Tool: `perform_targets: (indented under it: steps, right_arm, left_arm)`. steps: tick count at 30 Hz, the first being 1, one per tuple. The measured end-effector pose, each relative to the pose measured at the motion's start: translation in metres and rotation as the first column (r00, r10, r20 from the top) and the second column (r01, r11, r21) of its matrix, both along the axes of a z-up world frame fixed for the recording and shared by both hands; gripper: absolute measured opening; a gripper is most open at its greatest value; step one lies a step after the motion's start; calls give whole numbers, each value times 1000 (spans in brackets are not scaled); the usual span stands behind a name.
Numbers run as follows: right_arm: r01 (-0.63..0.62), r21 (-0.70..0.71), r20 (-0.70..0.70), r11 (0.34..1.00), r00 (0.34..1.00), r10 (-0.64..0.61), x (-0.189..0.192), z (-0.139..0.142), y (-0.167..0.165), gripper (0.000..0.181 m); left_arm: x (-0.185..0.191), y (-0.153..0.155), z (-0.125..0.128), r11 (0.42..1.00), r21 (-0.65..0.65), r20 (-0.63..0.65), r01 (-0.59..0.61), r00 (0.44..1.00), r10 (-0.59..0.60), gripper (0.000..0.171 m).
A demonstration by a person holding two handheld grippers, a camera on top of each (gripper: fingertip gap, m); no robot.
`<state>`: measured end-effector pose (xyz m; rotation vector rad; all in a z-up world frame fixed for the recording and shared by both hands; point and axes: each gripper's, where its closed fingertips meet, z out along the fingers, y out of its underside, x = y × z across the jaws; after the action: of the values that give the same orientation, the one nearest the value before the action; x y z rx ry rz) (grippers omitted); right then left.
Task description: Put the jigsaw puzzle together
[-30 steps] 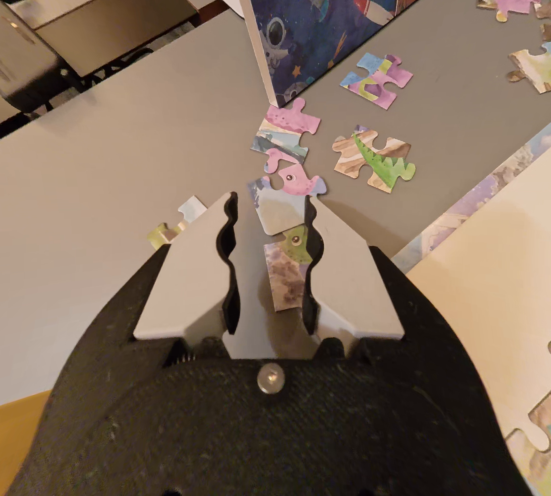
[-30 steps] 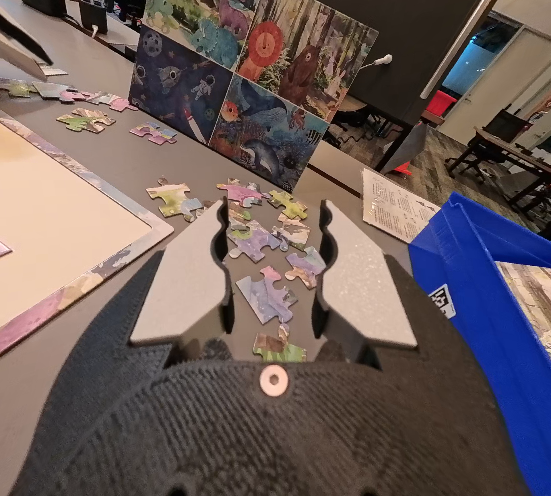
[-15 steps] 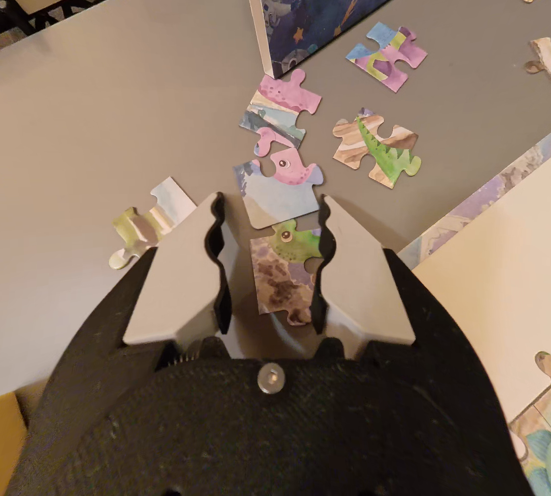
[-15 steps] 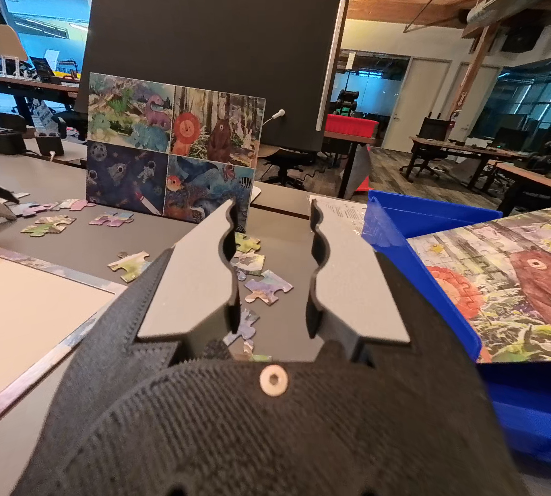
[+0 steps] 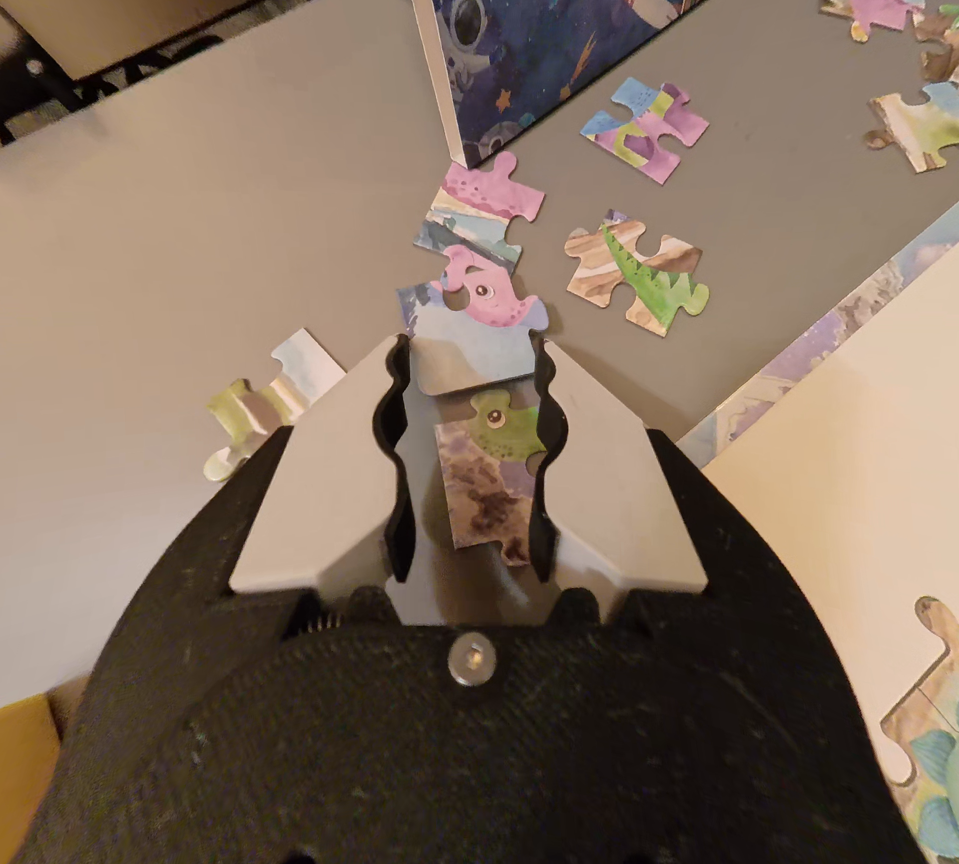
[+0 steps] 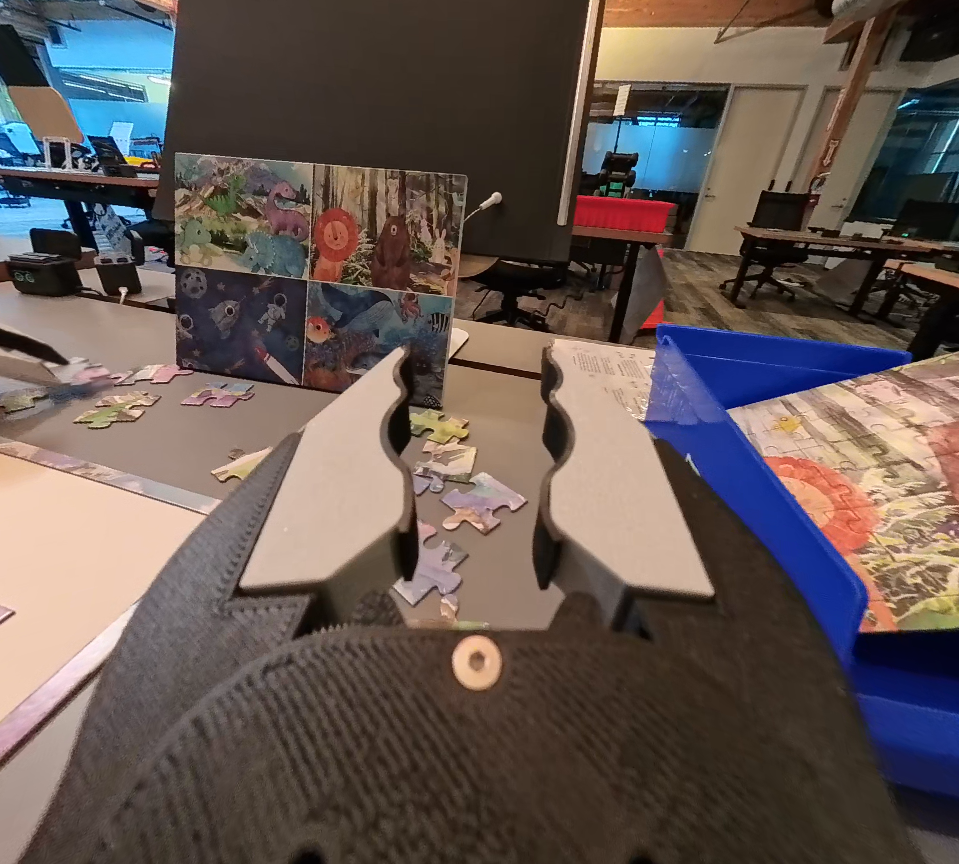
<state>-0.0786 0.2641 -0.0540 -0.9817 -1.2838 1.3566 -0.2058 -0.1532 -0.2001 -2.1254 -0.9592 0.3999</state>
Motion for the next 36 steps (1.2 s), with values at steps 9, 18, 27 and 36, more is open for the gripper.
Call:
perform_targets:
  steps: [9, 18, 27, 36]
  right_arm:
    - [-34, 54, 19, 998, 999, 33, -3, -4, -13, 51]
    - [-303, 144, 166, 942, 946, 279, -9, -34, -109, 74]
    - [-316, 289, 211, 904, 942, 262, -8, -51, -134, 71]
    - [-265, 218, 178, 939, 957, 229, -9, -41, -109, 69]
  left_arm:
    - [19, 33, 46, 982, 71, -202, 178, 966, -160, 46]
    - [118, 116, 55, 767, 21, -239, 641, 748, -619, 47]
    - [172, 121, -2, 570, -87, 40, 817, 574, -818, 48]
    - [170, 122, -8, 588, -71, 63, 806, 592, -804, 55]
